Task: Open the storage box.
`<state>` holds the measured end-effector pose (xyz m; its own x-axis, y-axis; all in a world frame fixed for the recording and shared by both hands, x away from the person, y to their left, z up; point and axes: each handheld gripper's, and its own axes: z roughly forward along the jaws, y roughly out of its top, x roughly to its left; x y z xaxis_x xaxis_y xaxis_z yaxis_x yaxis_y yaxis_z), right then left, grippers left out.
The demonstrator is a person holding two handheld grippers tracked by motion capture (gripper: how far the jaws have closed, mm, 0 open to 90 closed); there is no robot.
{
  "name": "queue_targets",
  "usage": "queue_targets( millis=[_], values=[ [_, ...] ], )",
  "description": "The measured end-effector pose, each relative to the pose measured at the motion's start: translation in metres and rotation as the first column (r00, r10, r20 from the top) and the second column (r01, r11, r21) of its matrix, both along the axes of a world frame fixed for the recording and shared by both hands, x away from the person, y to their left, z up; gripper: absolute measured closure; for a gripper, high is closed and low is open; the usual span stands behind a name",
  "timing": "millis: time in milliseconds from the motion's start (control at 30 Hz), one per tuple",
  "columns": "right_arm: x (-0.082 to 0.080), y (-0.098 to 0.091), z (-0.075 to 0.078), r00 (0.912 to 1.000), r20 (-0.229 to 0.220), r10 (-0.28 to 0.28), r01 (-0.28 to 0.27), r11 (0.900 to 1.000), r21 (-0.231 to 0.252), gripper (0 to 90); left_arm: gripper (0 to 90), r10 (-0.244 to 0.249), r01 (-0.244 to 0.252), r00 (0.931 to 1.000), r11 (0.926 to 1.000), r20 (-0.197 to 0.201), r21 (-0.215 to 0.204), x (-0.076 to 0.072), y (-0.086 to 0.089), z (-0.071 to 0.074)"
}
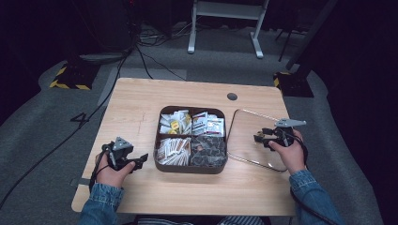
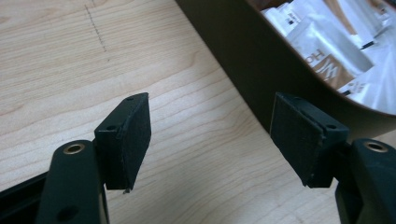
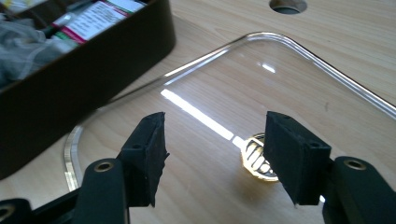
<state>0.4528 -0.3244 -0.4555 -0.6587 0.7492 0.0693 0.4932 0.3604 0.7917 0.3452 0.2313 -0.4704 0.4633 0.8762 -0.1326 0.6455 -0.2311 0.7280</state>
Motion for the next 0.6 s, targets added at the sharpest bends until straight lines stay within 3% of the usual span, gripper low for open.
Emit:
queue_targets(
  millis=[167, 267, 333, 433, 600],
  values=[
    [-0.018, 0.005, 0.002, 0.9996, 0.003, 0.028, -0.028, 0.9989, 0.038, 39.7, 30.1, -0.014, 0.014, 0.9999, 0.9999, -0.004, -0.009, -0.002, -0.002, 0.003],
    [-0.039, 0.011, -0.009, 0.9991, -0.013, 0.042, -0.040, 0.9933, 0.109, 39.8, 32.9, -0.016, 0.016, 0.9999, 0.9995, -0.001, -0.028, -0.004, -0.002, 0.005],
    [-0.046, 0.016, -0.017, 0.9979, -0.028, 0.058, -0.055, 0.9953, 0.079, 39.9, 33.4, -0.010, 0.010, 0.9999, 0.9987, 0.008, -0.050, -0.007, -0.003, 0.009],
    [-0.053, 0.022, -0.024, 0.9957, -0.037, 0.085, -0.084, 0.9958, 0.038, 39.9, 33.4, -0.015, 0.016, 0.9997, 0.9988, 0.017, -0.047, -0.007, -0.004, 0.011],
    [-0.064, 0.038, -0.031, 0.9876, -0.033, 0.153, -0.154, 0.9880, -0.015, 42.6, 33.1, -0.029, 0.030, 0.9993, 0.9979, 0.023, -0.057, -0.006, -0.006, 0.016]
  ],
)
